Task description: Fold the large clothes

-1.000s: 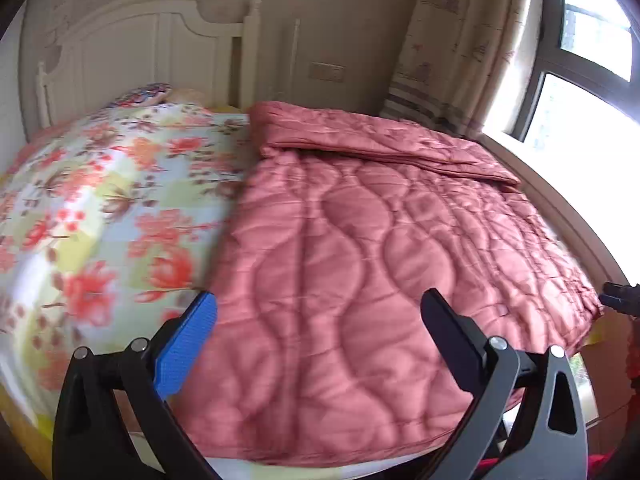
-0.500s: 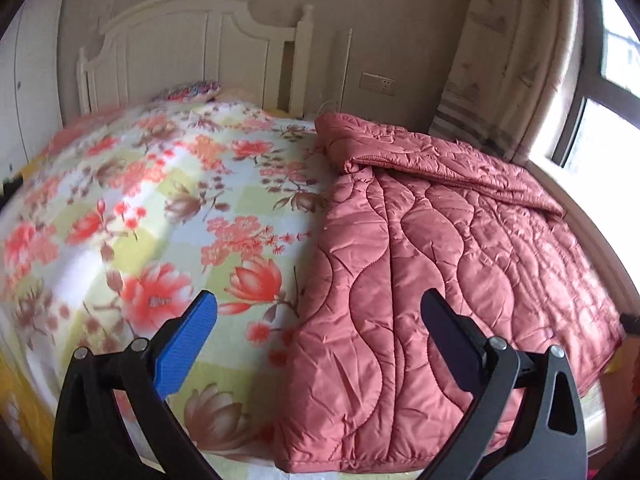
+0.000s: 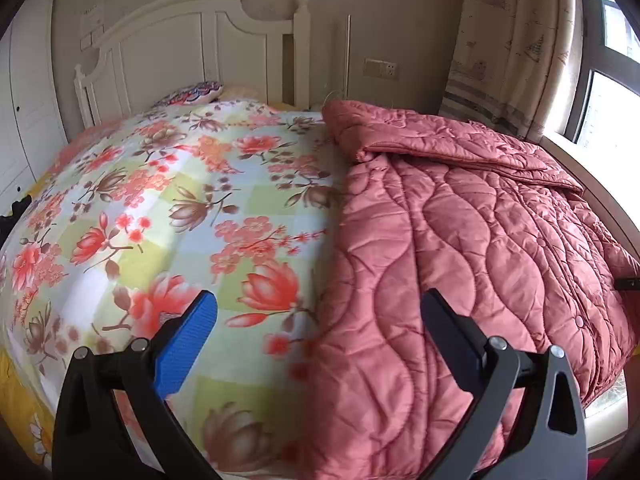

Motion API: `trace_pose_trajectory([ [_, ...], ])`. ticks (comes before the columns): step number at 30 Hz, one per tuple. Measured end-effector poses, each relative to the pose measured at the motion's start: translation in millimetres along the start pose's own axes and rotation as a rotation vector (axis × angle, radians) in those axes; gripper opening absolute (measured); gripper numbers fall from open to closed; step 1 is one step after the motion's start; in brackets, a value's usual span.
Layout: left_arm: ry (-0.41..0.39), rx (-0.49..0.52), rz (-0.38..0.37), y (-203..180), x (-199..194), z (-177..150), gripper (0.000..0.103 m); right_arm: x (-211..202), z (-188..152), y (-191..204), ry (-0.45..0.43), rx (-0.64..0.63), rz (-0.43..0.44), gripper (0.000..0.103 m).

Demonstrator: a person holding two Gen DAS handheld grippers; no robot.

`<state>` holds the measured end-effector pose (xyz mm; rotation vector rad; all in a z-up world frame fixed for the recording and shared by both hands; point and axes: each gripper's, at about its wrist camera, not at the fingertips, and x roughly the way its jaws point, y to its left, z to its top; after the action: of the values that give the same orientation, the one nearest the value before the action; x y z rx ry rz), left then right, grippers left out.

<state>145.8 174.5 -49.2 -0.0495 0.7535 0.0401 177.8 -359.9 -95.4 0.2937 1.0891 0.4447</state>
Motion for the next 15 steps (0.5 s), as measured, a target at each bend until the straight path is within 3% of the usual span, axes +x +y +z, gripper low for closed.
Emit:
trace_pose_trajectory([
  [2,0.038,-0.006,0.001,7.8,4.6,3.3,0.101,0.3,-1.2,-3.1,0.001,0.020,-0.015,0.015],
  [7,0.151,0.015,-0.002,18.9,20.5,9.0,0.101,-3.5,-5.8,1.8,0.017,0.046,-0.067,0.013],
  [15,0.313,0.133,-0.135,8.9,60.6,5.7,0.101,-2.6,-7.8,4.3,0.039,0.025,-0.076,0.013],
])
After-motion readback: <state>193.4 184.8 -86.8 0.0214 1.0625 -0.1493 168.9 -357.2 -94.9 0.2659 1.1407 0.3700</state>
